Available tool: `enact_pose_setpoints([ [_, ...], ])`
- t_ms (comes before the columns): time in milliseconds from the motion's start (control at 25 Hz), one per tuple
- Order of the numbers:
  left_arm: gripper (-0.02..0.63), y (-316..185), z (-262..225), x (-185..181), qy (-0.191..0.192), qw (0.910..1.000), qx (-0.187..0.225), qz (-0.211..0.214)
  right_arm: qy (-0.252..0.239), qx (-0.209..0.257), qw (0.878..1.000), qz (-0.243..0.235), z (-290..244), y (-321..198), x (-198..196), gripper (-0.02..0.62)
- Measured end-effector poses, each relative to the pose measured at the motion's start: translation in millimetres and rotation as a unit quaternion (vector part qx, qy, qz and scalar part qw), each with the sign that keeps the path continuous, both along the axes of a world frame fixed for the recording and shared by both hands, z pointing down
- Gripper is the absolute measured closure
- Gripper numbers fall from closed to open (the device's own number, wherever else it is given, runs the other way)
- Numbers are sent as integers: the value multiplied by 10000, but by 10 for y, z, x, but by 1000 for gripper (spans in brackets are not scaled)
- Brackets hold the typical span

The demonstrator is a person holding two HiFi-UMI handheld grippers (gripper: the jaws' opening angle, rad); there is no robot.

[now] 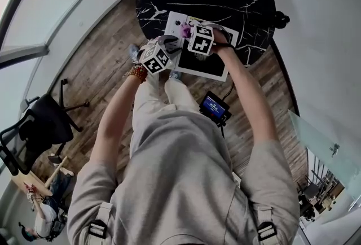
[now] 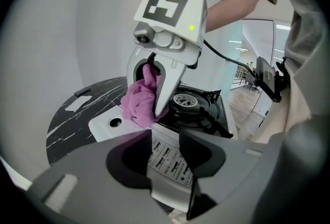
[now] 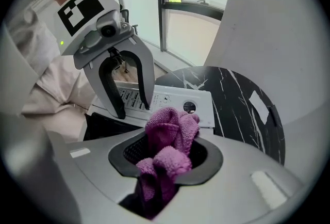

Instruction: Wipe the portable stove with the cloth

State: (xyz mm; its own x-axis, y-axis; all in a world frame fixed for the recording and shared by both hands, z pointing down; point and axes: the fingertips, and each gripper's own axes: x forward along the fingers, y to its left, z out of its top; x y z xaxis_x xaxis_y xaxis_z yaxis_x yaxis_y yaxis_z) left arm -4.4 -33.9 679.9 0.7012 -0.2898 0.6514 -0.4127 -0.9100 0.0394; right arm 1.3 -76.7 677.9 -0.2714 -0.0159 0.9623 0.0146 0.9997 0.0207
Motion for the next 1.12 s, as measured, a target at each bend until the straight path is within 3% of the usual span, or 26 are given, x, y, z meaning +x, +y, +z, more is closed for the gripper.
enact_pose_setpoints([
  [320,449,-6,9,-13,-43,10000,32,14,48,-215,9996,-168,29,183,43,446],
  [800,454,-17,19,-16,-39,10000,-38,-2,196,-116,9987,-464,57,431,12,448],
  [1120,425,16,17,-1,24,9999,-83,61,205,-209,9984,-485,50,550,5,448],
])
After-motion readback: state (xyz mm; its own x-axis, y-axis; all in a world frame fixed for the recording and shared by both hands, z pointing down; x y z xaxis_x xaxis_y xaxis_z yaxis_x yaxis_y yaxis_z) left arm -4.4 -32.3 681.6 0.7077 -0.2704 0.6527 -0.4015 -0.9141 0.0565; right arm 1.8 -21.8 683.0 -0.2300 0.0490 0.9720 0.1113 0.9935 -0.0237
